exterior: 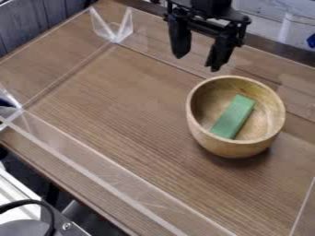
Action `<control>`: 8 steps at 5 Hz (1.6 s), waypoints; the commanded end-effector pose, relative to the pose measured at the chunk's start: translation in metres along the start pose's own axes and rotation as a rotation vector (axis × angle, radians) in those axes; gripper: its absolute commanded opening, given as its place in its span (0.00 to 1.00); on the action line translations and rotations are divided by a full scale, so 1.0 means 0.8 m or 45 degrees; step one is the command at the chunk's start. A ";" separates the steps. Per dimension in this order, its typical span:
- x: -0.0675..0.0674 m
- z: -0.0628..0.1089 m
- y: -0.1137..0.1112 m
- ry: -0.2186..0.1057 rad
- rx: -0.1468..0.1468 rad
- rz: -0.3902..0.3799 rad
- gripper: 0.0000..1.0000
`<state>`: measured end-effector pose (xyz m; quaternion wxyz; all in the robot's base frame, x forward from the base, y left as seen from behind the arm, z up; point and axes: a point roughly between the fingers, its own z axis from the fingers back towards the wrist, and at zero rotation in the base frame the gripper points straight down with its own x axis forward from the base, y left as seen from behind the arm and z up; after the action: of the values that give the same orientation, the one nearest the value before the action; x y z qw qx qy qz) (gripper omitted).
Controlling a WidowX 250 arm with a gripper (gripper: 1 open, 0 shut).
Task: Remove the green block from inside the brown bowl and put it on the table
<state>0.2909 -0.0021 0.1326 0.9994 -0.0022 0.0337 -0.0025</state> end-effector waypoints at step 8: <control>0.009 -0.037 -0.074 -0.061 0.045 -0.238 1.00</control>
<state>0.2901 -0.0593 0.0904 0.9949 0.0149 0.0337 -0.0940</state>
